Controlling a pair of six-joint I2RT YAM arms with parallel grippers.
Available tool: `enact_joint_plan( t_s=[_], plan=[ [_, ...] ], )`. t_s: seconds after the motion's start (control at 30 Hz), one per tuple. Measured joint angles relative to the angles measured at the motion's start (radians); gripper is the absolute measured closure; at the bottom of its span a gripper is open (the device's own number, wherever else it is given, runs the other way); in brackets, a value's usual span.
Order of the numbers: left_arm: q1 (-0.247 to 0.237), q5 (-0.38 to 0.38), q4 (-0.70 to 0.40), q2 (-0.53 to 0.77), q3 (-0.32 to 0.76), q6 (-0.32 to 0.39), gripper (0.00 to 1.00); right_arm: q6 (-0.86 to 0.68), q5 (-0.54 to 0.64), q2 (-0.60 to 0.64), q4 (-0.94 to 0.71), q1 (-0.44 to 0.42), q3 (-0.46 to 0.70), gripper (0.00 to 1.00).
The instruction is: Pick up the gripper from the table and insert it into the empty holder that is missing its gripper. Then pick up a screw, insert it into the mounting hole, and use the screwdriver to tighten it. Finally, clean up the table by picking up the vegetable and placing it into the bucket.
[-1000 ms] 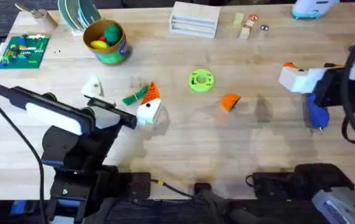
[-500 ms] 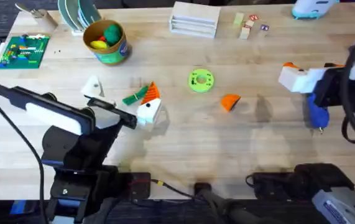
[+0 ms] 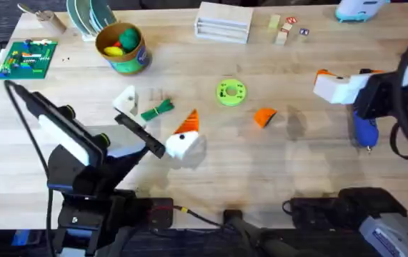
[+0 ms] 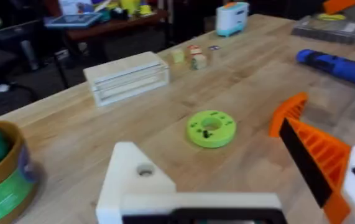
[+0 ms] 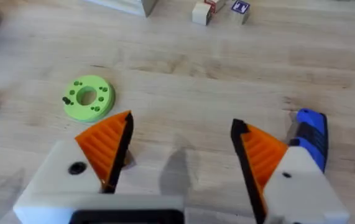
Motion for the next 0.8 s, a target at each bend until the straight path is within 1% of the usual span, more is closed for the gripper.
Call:
enact_joint_plan(
  t_s=[0.1, 0.17, 0.2, 0.23, 0.27, 0.37, 0.5, 0.67, 0.8],
  plan=[
    [0.0, 0.128, -0.002, 0.0, 0.0, 0.0, 0.008, -0.006, -0.003, 0.059, -0.04, 0.014, 0.046, 0.011],
    [0.0, 0.209, -0.005, 0.0, 0.0, 0.0, 0.008, -0.02, -0.004, 0.101, -0.078, 0.041, 0.082, 0.01],
    [0.0, 0.252, -0.006, 0.0, -0.001, 0.0, 0.008, -0.03, -0.005, 0.124, -0.1, 0.061, 0.1, 0.01],
    [0.0, 0.346, -0.006, 0.0, -0.001, 0.0, 0.008, -0.051, -0.002, 0.183, -0.152, 0.121, 0.134, 0.01],
    [0.0, 0.375, -0.007, 0.0, -0.001, 0.0, 0.008, -0.057, -0.001, 0.205, -0.172, 0.148, 0.141, 0.01],
    [0.0, 0.445, -0.007, 0.0, -0.001, 0.0, 0.008, -0.065, 0.0, 0.254, -0.22, 0.223, 0.144, 0.01],
    [0.0, 0.514, -0.006, 0.0, -0.001, 0.0, 0.008, -0.071, -0.001, 0.303, -0.254, 0.303, 0.144, 0.01],
    [0.0, 0.568, -0.007, 0.0, -0.001, 0.0, 0.008, -0.072, -0.001, 0.354, -0.25, 0.338, 0.144, 0.01],
    [0.0, 0.581, -0.007, 0.0, -0.001, 0.0, 0.008, -0.072, -0.017, 0.41, -0.221, 0.341, 0.144, 0.01]
  ],
)
